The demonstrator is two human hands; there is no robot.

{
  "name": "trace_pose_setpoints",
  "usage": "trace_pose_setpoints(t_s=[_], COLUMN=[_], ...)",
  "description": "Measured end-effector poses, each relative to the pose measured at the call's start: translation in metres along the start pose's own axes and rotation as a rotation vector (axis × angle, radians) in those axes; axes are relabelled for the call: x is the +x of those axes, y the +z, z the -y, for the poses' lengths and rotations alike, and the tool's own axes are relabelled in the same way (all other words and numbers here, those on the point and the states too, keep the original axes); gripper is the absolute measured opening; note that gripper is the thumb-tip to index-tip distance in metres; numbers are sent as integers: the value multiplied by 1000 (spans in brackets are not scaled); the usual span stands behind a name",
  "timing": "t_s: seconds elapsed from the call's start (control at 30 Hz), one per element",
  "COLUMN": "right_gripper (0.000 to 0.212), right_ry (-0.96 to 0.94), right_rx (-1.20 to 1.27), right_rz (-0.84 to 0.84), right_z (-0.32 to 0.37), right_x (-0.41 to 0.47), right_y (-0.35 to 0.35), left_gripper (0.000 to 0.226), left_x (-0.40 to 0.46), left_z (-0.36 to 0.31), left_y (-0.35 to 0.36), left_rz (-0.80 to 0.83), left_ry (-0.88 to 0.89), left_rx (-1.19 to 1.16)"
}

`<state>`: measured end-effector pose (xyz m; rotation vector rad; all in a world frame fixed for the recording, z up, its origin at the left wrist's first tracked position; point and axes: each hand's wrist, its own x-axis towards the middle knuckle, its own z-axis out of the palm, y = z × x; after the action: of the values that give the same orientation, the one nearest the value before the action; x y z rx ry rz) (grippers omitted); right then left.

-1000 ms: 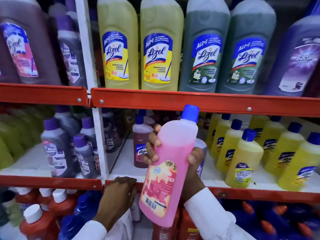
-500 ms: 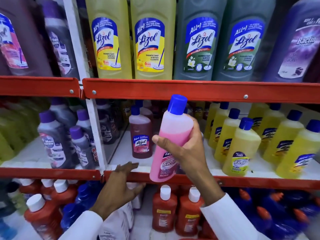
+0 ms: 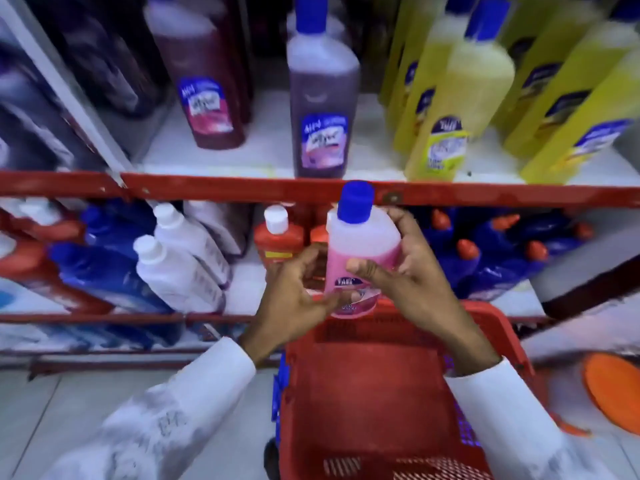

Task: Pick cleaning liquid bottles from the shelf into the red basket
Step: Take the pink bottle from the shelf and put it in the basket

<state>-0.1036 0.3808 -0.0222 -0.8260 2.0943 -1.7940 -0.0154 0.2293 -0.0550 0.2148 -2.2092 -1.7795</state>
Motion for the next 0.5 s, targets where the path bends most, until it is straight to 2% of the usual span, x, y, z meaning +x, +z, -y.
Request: trace_pose_setpoints(t_s=[0.2,0.3,0.43,0.5], right_gripper=[72,71,63,59], right_ry=[53,146,229,235], right_rx=[-380,-450,-438,-432], right_rz=[179,224,194,188], right_z=[-114,-174,-229,-245], right_x=[-38,-49,-57,-61], right_y=[-25,-19,-3,4], left_gripper=[71,77,54,50], left_x=[-18,-23,-27,-31], left_z=[110,165,208,222], left_y=[62,89,118,124], left_rz=[126,98,-4,-37], left_ry=[-247,-424,-634,-683], left_rx=[42,67,264,298])
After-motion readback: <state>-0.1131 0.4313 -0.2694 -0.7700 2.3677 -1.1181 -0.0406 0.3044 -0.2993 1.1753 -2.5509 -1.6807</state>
